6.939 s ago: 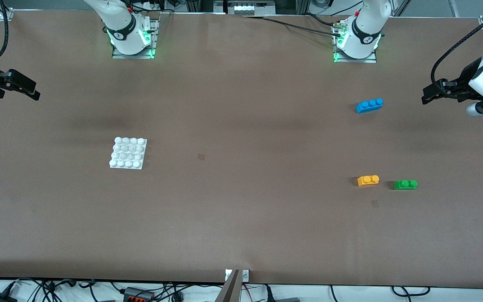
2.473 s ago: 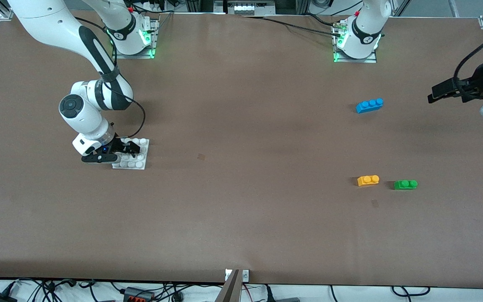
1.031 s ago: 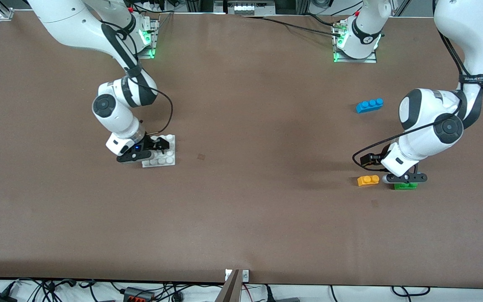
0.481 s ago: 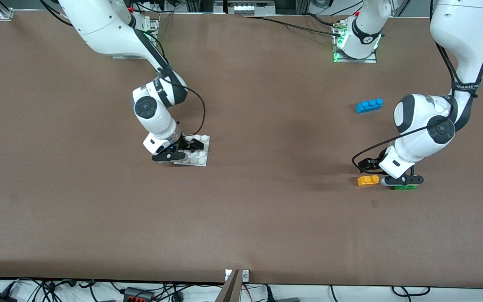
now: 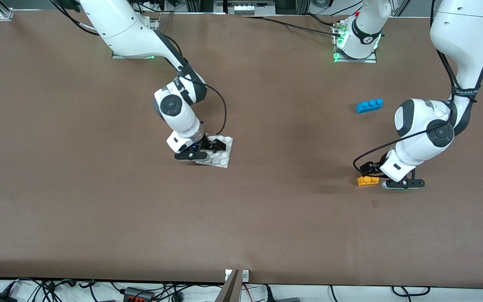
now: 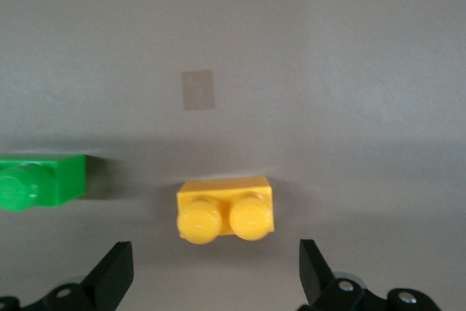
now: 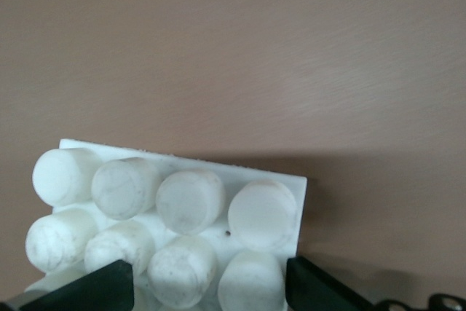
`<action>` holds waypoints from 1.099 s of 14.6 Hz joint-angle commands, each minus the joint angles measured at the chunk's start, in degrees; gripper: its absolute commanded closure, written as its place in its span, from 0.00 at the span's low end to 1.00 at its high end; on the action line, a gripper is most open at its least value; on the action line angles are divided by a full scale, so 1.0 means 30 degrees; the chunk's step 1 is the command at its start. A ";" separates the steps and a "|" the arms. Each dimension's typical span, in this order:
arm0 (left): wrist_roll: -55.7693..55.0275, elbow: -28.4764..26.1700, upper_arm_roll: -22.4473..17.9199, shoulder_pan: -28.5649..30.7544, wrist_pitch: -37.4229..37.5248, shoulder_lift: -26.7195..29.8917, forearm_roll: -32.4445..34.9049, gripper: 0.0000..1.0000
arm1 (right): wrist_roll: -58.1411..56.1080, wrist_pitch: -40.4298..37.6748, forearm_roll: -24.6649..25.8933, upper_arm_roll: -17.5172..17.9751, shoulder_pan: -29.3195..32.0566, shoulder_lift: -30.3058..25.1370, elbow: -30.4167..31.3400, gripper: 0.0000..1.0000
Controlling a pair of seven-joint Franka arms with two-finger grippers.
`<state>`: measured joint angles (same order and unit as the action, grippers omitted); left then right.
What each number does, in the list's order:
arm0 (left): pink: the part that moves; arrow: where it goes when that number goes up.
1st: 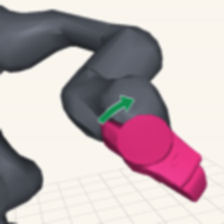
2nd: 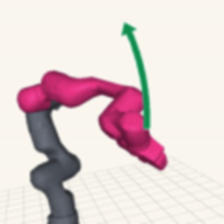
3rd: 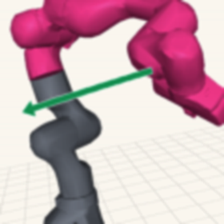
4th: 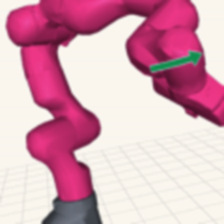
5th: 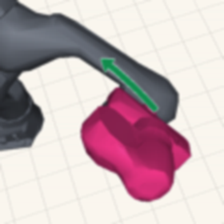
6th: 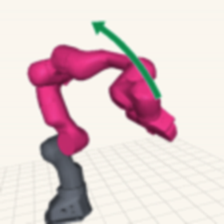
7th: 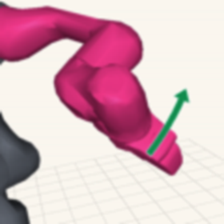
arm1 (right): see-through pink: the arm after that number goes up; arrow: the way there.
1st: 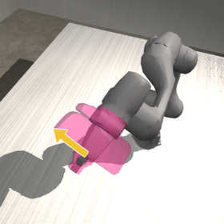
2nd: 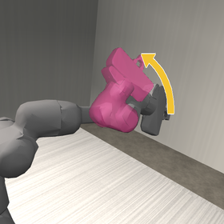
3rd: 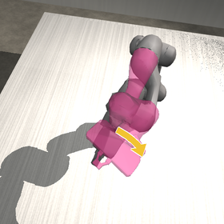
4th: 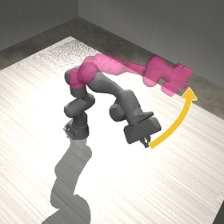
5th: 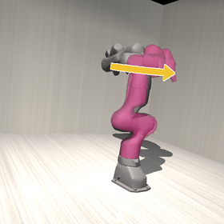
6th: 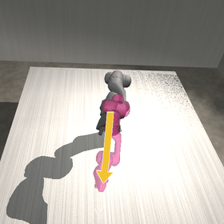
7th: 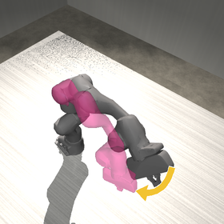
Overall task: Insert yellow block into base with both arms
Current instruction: 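Grasp the yellow brick with the left gripper while the right gripper slides the plate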
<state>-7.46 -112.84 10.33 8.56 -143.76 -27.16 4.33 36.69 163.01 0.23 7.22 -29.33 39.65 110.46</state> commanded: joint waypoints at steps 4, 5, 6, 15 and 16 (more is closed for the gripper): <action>0.0054 0.1577 0.0073 0.0136 -0.0128 -0.1521 0.0490 0.00 | 0.1481 -0.0106 -0.0135 0.0024 -0.1909 0.1081 -0.1925 0.00; 0.0053 0.1723 0.0073 0.0078 -0.0128 -0.1582 0.0490 0.00 | 0.1568 -0.0136 -0.0135 0.0024 -0.2116 0.1110 -0.2161 0.00; 0.0053 0.1783 0.0073 0.0077 -0.0128 -0.1669 0.0490 0.00 | 0.1598 -0.0136 -0.0164 0.0024 -0.2321 0.1197 -0.2395 0.00; 0.0083 0.2106 0.0073 -0.0099 -0.0158 -0.2285 0.0519 0.00 | 0.1540 -0.0107 -0.1717 0.0024 -0.3817 0.2048 -0.4300 0.00; 0.0083 0.2106 0.0073 -0.0070 -0.0158 -0.2430 0.0519 0.00 | 0.1540 -0.0107 -0.1717 0.0053 -0.3817 0.2048 -0.4389 0.00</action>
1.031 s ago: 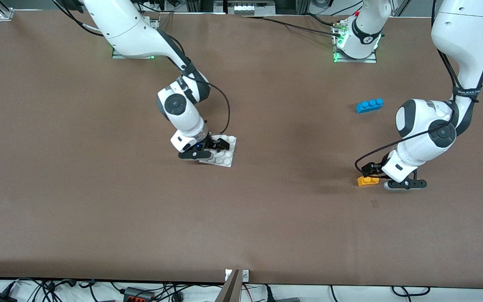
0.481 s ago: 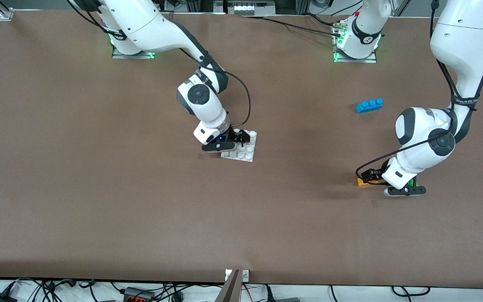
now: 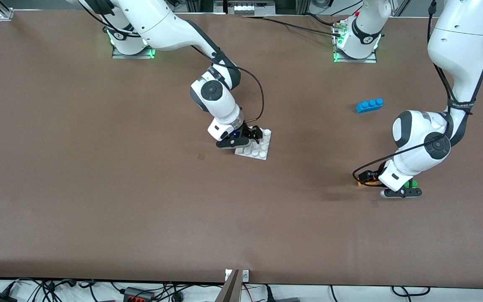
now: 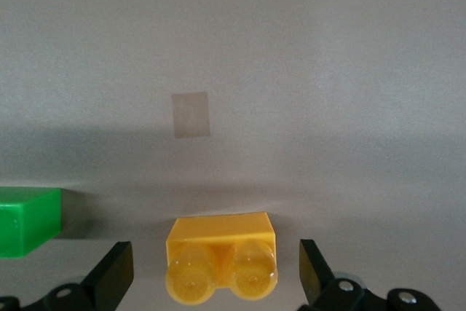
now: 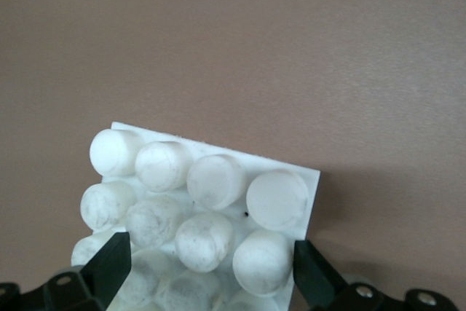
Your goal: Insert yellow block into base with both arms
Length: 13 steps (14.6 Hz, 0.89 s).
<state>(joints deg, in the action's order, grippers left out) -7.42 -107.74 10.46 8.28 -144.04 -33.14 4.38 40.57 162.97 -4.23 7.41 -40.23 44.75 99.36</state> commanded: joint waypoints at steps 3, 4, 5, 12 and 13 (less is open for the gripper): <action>0.0071 0.0318 0.0030 -0.0006 -0.0413 -0.0584 0.0504 0.00 | 0.0217 -0.0211 -0.0202 -0.0038 -0.0124 0.0200 -0.0688 0.00; 0.0071 0.0317 0.0030 -0.0007 -0.0414 -0.0584 0.0504 0.00 | 0.0275 -0.0589 -0.0202 -0.0038 -0.0124 0.0113 -0.0659 0.00; 0.0071 0.0317 0.0030 -0.0007 -0.0414 -0.0584 0.0504 0.00 | 0.0275 -0.1666 -0.0202 -0.0067 -0.0124 -0.0526 -0.0659 0.00; 0.0071 0.0288 0.0030 -0.0036 -0.0414 -0.0730 0.0504 0.00 | -0.2378 -1.1244 0.0267 -0.0593 0.1864 -0.5273 -0.0688 0.00; 0.0071 0.0259 0.0030 -0.0036 -0.0414 -0.0730 0.0504 0.03 | -0.3928 -1.2446 0.0267 -0.0740 0.2391 -0.5917 -0.0688 0.00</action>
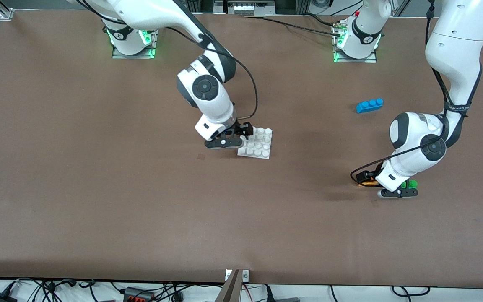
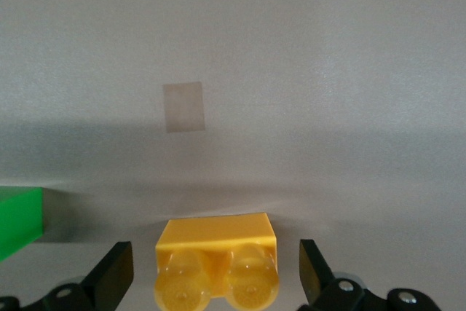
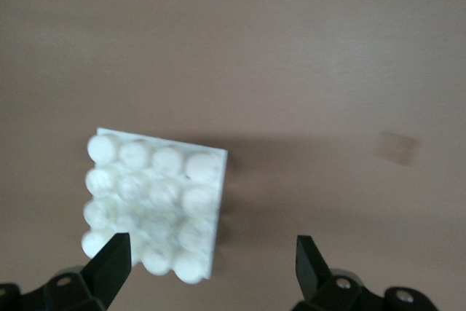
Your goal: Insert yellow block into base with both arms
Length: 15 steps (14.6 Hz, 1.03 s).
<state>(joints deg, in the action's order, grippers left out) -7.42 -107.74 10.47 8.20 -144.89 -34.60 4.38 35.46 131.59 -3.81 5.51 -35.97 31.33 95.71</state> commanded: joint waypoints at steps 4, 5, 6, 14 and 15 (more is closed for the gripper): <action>0.0099 0.0258 0.0025 -0.0010 -0.0102 -0.0244 0.0503 0.18 | -0.7792 -0.7172 0.0127 -0.0431 0.4277 -0.4255 0.0528 0.00; 0.0099 0.0258 0.0025 0.0019 -0.0102 -0.0244 0.0503 0.23 | -0.9200 -0.8374 0.0214 -0.0460 0.5098 -0.4872 0.0470 0.00; 0.0099 0.0258 0.0025 0.0019 -0.0073 -0.0244 0.0503 0.25 | -0.9881 -0.9720 0.0534 -0.0548 0.5715 -0.5574 0.0470 0.00; 0.0128 0.0170 0.0054 0.0107 0.0103 -0.0127 0.0503 0.35 | -1.1941 -1.5508 0.1006 -0.0636 1.1430 -0.7975 -0.3720 0.00; 0.0128 0.0170 0.0055 0.0107 0.0103 -0.0098 0.0503 0.38 | -1.1852 -1.5070 0.1441 -0.0781 1.1551 -0.8824 -0.3662 0.00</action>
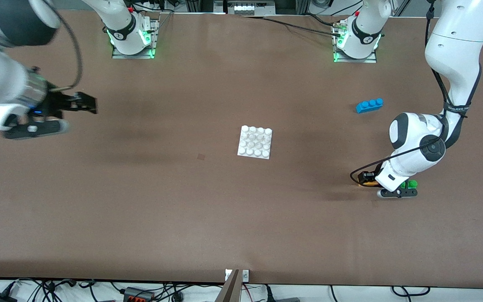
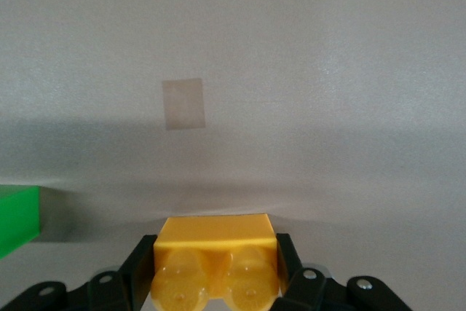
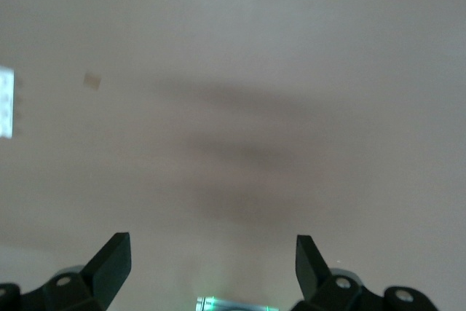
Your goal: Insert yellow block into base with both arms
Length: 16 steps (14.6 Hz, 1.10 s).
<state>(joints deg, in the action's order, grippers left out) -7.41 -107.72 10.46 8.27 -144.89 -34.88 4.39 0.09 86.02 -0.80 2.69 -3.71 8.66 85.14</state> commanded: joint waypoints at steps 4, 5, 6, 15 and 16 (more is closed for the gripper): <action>0.0068 0.0165 0.0232 0.0057 0.0104 0.0053 0.0498 0.45 | -0.0293 0.0475 0.1062 -0.0516 0.2286 -0.3878 0.3220 0.00; 0.0097 0.0165 0.0291 0.0057 0.0133 0.0170 0.0527 0.46 | -0.0496 0.0593 0.0160 -0.0545 0.2727 -0.4377 0.3898 0.00; 0.0069 0.0194 0.0523 0.0028 0.0423 0.0287 0.0499 0.47 | -0.0788 0.0652 -0.0488 -0.0690 0.2819 -0.4498 0.4107 0.00; -0.0631 0.2010 0.4708 -0.0060 0.4846 0.1050 0.0206 0.53 | -0.0820 0.2118 -0.0231 -0.2771 0.0831 -0.4471 0.3847 0.00; -0.1911 0.1982 0.5324 -0.0060 0.4908 0.1021 0.0177 0.53 | -0.0791 0.2089 -0.0230 -0.2801 0.0683 -0.4441 0.3788 0.00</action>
<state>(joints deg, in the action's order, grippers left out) -8.89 -102.34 23.11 8.00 -132.39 -32.07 4.39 -1.51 91.78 -1.09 -4.42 0.47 -3.71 95.99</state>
